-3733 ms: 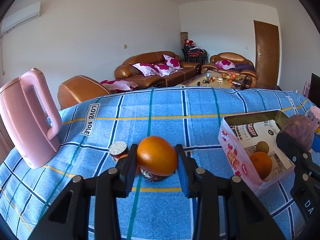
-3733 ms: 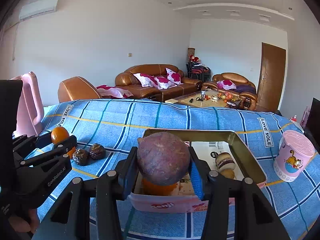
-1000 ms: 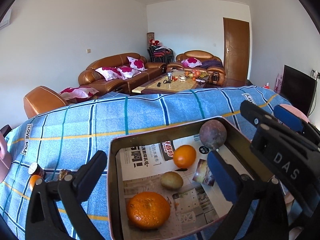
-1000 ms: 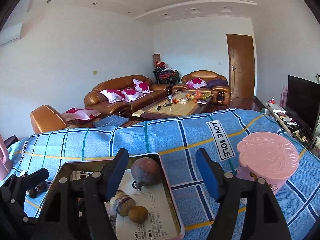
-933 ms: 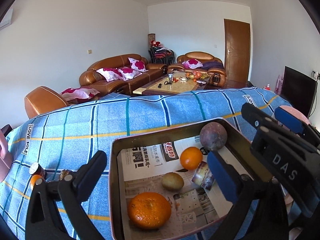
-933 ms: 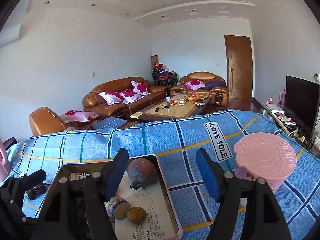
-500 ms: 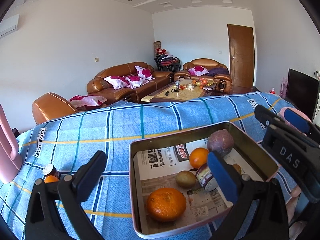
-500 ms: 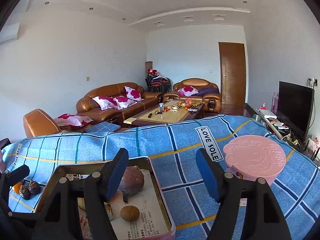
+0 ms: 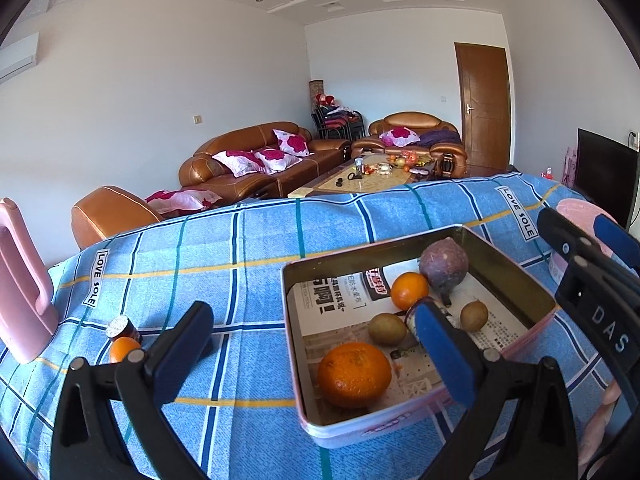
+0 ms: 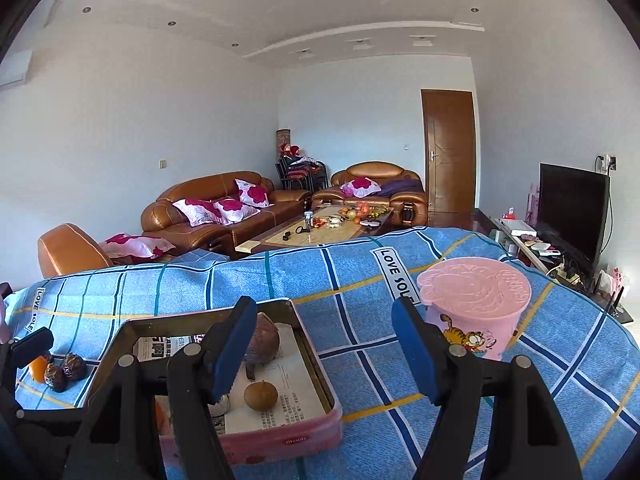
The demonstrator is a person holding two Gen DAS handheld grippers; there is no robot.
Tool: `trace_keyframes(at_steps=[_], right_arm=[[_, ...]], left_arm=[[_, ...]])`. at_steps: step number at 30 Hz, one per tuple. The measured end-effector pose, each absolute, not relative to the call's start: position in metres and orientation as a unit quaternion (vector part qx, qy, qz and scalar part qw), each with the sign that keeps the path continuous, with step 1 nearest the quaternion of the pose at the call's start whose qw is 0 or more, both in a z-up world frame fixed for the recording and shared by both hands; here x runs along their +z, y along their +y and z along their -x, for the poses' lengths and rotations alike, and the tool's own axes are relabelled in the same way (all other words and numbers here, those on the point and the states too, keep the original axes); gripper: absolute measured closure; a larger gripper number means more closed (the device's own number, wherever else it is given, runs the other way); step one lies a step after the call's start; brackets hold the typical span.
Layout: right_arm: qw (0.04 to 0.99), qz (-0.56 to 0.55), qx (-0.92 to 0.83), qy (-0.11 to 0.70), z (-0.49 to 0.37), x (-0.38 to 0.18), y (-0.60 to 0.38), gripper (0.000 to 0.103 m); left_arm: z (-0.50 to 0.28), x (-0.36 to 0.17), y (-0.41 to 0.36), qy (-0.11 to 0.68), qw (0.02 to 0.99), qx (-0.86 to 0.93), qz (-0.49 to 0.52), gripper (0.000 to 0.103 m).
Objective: Organize fruits
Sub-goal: 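Move both open tools back toward the remaining fruits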
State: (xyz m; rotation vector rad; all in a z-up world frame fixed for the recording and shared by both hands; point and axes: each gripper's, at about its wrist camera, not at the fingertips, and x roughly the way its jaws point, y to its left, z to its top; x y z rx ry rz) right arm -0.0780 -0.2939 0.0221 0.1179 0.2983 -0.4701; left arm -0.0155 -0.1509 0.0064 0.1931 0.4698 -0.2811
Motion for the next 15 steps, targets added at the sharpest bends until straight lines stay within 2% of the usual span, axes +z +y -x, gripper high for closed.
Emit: trace_keyframes(at_steps=[15], right_arm=[[0.960, -0.045, -0.227, 0.159, 0.090, 0.023, -0.267, 0.031]], left_arm=[[0.028, 0.007, -0.122, 0.236, 0.961, -0.124, -0.078, 0.000]])
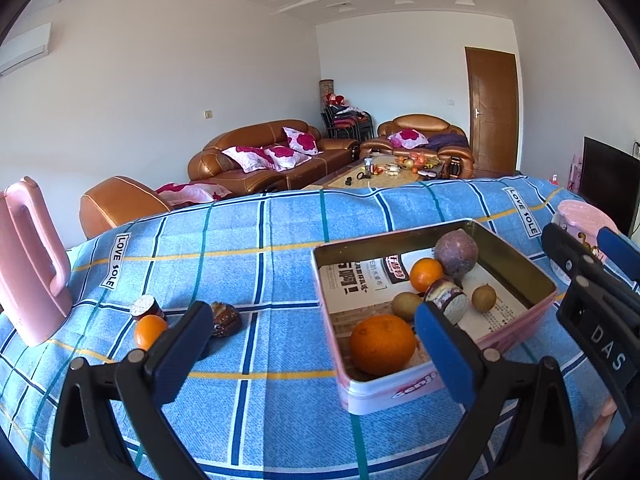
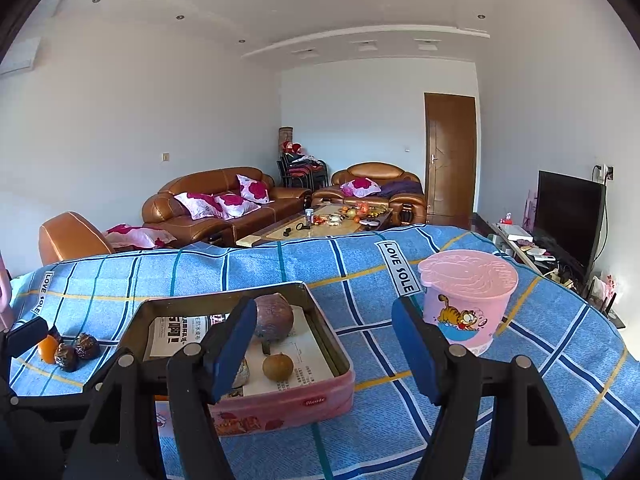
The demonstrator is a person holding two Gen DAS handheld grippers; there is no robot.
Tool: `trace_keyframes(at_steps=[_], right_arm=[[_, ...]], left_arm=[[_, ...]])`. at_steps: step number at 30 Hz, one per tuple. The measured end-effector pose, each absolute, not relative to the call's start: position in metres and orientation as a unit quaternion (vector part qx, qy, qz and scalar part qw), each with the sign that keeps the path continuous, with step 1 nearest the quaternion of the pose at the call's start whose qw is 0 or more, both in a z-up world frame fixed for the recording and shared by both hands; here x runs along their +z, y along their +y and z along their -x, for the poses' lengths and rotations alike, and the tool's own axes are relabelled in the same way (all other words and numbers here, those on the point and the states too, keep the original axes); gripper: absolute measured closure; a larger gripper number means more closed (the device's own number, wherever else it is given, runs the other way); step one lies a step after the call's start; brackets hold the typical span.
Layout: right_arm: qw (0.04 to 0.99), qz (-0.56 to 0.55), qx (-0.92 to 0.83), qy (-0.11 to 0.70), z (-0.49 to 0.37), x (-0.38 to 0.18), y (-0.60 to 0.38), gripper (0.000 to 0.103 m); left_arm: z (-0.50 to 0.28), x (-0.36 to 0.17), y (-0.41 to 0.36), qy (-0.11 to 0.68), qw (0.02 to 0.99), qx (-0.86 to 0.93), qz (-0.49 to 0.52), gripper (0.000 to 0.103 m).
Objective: Organize fruits
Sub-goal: 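Move both open tools back toward the remaining fruits, then grasp another orange with the left tool while the right tool grasps a brown round fruit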
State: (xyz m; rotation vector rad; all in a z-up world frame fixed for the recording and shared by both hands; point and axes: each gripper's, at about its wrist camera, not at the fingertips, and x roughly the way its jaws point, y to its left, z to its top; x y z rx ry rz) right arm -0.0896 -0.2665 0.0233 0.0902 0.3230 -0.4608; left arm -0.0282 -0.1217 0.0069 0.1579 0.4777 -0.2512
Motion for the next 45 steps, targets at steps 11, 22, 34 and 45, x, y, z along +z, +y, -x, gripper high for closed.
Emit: trace_keyframes(at_steps=[11, 22, 34, 45], right_arm=[[0.956, -0.079, -0.204, 0.196, 0.081, 0.017, -0.248, 0.031], [0.959, -0.085, -0.162, 0.216, 0.054, 0.013, -0.201, 0.031], [0.965, -0.042, -0.094, 0.242, 0.019, 0.009, -0.142, 0.031], [0.945, -0.035, 0.030, 0.323, -0.021, -0.009, -0.098, 0.063]], left_arm=[[0.020, 0.006, -0.102, 0.231, 0.960, -0.112, -0.113, 0.000], [-0.011, 0.003, -0.047, 0.244, 0.959, -0.078, -0.122, 0.000], [-0.055, 0.008, 0.036, 0.266, 0.960, 0.045, -0.080, 0.000], [-0.077, 0.004, 0.081, 0.296, 0.948, 0.100, -0.058, 0.001]])
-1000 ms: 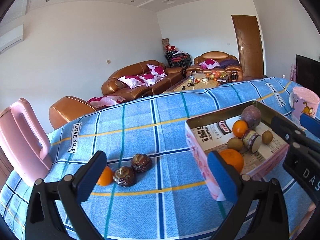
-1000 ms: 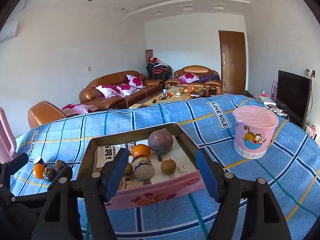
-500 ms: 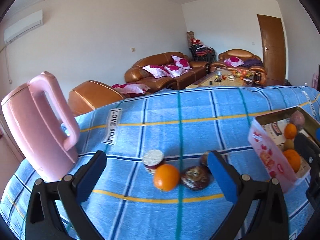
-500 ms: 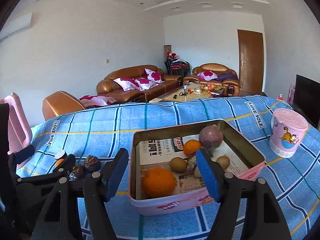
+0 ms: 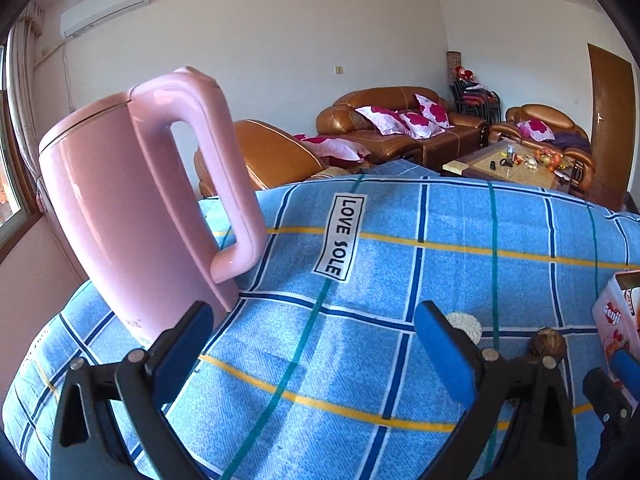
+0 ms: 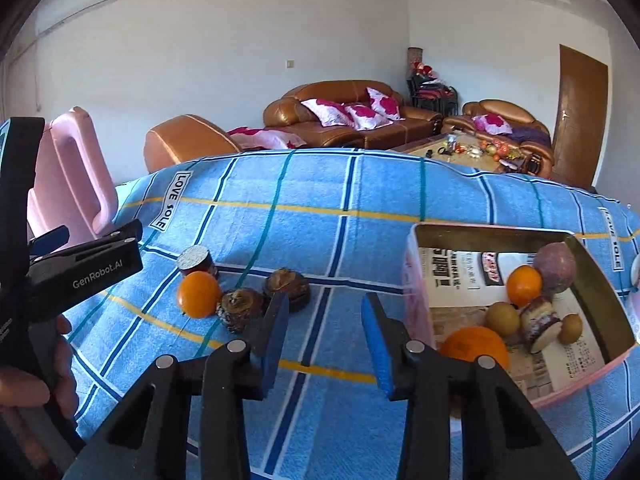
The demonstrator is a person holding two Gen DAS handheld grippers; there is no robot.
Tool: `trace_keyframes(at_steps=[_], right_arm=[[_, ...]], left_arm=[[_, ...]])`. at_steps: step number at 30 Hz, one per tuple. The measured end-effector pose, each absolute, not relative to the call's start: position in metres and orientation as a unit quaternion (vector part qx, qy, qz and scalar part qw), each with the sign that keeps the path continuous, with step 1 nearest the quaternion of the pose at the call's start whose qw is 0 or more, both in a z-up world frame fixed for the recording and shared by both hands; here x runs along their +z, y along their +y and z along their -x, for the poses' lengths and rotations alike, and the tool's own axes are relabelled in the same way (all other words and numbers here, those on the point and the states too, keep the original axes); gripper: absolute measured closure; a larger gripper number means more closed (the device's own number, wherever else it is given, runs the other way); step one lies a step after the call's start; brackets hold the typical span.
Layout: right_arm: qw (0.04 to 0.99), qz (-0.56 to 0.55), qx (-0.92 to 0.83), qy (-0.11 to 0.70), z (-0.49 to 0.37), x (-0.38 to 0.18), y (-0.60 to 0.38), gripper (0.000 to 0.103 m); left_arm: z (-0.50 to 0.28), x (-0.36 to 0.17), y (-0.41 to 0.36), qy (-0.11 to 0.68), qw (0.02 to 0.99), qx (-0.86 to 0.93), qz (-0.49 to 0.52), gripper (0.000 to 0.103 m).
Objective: Organize fruits
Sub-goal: 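Grasp another orange with the left tool while the right tool grasps a brown round fruit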
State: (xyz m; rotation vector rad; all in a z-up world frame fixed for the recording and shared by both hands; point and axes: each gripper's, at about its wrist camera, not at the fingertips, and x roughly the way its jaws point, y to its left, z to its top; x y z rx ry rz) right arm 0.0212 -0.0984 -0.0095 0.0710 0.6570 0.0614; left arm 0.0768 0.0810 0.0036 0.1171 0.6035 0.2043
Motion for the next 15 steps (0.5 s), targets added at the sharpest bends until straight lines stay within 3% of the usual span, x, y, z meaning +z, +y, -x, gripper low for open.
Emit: trace_keyframes(at_steps=[15], right_arm=[[0.902, -0.062, 0.091, 0.417, -0.075, -0.038, -0.057, 0.062]], left_arm=[[-0.092, 0.001, 0.102, 0.349, 0.932, 0.080, -0.051, 0.001]])
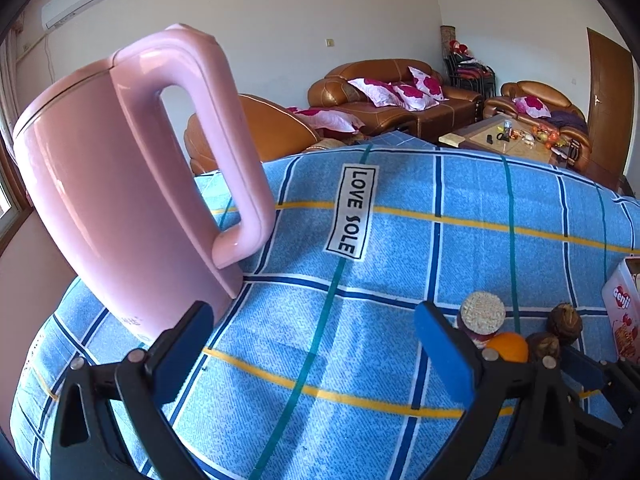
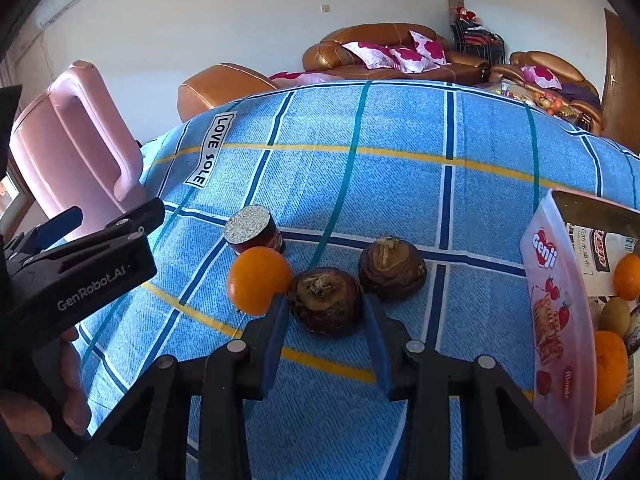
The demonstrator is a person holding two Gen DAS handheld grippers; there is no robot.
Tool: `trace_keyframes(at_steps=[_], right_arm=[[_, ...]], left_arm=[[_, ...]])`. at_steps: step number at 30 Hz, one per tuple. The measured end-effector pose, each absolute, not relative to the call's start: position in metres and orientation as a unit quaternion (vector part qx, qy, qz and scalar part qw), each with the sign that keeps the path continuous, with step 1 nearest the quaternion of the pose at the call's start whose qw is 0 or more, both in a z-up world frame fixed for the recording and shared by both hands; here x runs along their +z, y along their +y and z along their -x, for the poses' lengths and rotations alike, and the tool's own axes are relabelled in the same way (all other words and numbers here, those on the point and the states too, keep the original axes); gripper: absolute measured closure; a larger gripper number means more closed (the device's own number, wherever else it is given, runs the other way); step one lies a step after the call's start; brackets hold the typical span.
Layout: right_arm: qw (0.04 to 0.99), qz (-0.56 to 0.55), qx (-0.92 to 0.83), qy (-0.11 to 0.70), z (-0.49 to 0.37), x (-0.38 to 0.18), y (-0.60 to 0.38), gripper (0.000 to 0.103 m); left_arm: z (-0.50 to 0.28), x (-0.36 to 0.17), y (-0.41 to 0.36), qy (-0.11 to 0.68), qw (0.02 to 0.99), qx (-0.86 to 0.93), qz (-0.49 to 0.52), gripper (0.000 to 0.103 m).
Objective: Organize fruits
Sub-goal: 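Grasp another orange with the left tool while the right tool grasps a brown round fruit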
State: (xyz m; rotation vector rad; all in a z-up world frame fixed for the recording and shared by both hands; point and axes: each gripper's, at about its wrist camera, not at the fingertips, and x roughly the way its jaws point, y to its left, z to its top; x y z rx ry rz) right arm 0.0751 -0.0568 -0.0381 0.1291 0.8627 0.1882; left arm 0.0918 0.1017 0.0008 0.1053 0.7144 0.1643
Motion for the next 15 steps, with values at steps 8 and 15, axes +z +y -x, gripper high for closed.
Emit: trace_keyframes(at_steps=[8, 15], right_arm=[[0.899, -0.062, 0.097, 0.423, -0.077, -0.039, -0.057, 0.063], [0.910, -0.076, 0.096, 0.397, -0.054, -0.030, -0.071, 0.064]], left_arm=[[-0.093, -0.001, 0.095, 0.353, 0.933, 0.049, -0.048, 0.001], [-0.088, 0.000, 0.080, 0.350, 0.936, -0.024, -0.041, 0.001]])
